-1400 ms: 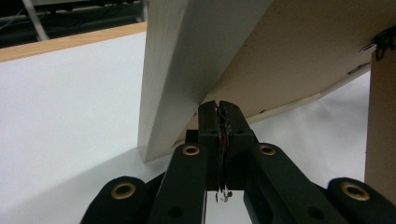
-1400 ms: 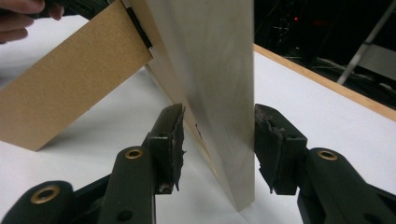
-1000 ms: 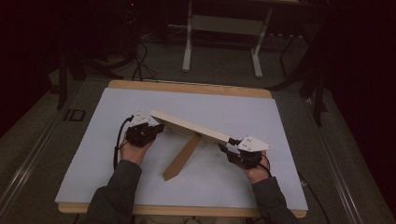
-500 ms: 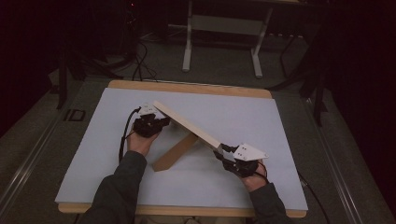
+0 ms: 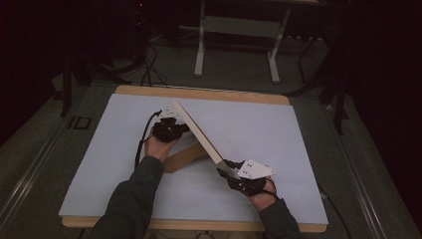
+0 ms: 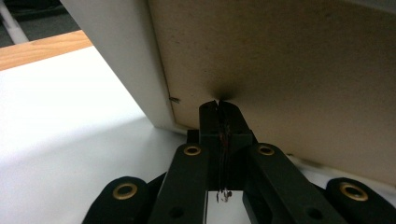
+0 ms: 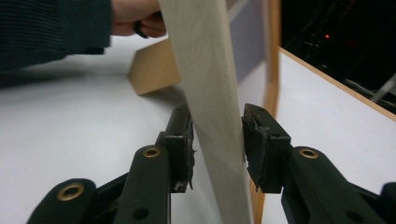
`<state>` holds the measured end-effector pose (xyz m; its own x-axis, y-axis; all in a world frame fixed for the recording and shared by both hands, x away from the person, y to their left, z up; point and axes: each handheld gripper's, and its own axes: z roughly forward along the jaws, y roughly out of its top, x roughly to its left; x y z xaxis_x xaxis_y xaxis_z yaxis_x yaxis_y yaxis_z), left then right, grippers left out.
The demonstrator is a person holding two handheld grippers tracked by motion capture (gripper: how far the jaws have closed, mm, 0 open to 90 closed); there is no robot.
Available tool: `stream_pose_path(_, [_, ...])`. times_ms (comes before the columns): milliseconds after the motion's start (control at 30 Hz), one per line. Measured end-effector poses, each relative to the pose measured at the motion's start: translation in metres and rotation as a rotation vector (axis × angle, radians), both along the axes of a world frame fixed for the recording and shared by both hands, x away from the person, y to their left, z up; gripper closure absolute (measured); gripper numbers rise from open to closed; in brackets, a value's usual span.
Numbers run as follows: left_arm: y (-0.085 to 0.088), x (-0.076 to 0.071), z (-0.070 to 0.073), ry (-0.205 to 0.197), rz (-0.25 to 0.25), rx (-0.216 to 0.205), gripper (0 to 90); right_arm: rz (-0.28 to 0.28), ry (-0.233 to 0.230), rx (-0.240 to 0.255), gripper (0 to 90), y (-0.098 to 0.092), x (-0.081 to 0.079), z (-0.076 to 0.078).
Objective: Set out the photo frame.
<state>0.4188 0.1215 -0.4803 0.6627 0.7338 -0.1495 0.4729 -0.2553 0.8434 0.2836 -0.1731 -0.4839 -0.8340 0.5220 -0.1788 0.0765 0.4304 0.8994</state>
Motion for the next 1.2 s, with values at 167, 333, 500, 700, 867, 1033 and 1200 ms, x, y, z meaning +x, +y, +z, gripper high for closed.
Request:
stream_pose_path(167, [-0.009,0.003,0.003,-0.003,-0.026,0.027,90.0,0.028,-0.005,-0.002,62.2,0.010,-0.003,0.001])
stream_pose_path(333, [-0.015,0.006,0.004,-0.003,-0.030,0.041,90.0,0.046,-0.002,-0.007,60.3,0.022,-0.005,0.001])
stream_pose_path(500, [-0.018,0.010,0.005,-0.002,-0.033,0.046,90.0,0.055,-0.004,-0.009,58.7,0.032,-0.005,0.001])
stream_pose_path(700, [-0.015,0.010,0.004,-0.005,-0.011,0.052,87.5,0.057,0.010,-0.008,56.7,0.035,-0.004,0.002])
stream_pose_path(867, [0.000,0.005,0.008,-0.005,0.034,0.036,80.6,0.059,0.038,0.026,46.6,0.024,-0.006,0.003])
stream_pose_path(1033, [0.018,-0.013,0.018,-0.031,0.070,-0.020,78.6,0.065,0.056,0.060,46.6,0.003,-0.010,0.007])
stream_pose_path(1200, [0.029,-0.043,0.030,-0.070,0.049,-0.064,79.3,0.043,0.077,0.085,63.9,-0.021,-0.009,0.008])
